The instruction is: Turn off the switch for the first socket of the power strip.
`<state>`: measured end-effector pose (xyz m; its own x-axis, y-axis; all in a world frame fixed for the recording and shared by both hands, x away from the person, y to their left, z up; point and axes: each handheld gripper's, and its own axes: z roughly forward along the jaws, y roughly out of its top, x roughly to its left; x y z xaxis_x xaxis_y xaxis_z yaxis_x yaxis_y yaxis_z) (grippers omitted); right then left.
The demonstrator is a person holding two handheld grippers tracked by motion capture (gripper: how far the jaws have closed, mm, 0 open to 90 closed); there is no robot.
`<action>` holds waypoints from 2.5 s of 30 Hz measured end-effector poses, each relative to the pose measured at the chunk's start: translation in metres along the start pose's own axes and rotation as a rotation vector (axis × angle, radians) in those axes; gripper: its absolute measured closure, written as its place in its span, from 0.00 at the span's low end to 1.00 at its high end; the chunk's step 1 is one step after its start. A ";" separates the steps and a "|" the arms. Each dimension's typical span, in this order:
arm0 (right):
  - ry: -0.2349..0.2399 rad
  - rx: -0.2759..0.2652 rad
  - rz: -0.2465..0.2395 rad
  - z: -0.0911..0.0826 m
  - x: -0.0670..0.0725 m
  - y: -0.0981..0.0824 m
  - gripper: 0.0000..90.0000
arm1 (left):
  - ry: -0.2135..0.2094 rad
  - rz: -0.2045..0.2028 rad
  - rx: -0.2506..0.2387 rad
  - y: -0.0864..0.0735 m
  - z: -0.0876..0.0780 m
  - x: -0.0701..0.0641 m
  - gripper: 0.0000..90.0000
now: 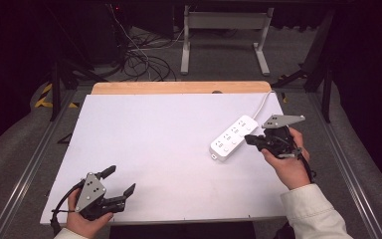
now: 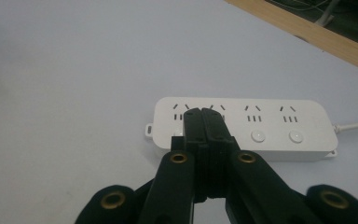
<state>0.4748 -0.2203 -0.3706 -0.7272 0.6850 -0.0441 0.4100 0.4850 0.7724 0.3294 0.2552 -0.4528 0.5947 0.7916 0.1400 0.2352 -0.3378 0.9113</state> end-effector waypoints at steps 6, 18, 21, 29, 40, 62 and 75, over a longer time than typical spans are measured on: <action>-0.020 0.014 0.008 0.007 -0.009 0.010 1.00 | -0.002 -0.006 0.000 0.000 0.000 0.000 0.22; -0.072 0.039 0.056 0.023 -0.038 0.023 1.00 | 0.005 -0.002 0.002 0.000 0.000 0.000 0.22; -0.080 0.048 0.066 0.026 -0.043 0.024 1.00 | 0.004 -0.003 0.003 0.000 0.001 0.000 0.22; -0.123 0.087 0.135 0.045 -0.066 0.025 1.00 | 0.006 0.002 0.005 0.000 0.001 0.001 0.22; -0.143 0.148 0.166 0.065 -0.079 0.023 1.00 | 0.008 0.003 0.007 -0.001 0.001 0.001 0.22; -0.165 0.260 0.187 0.096 -0.094 0.013 1.00 | 0.011 0.003 0.012 -0.001 0.001 0.001 0.22; -0.165 0.310 0.189 0.106 -0.095 0.009 1.00 | 0.008 -0.002 0.011 -0.001 0.001 0.001 0.22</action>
<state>0.6063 -0.2233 -0.4264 -0.5353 0.8437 -0.0406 0.6930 0.4662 0.5499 0.3305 0.2554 -0.4540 0.5884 0.7962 0.1411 0.2446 -0.3416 0.9074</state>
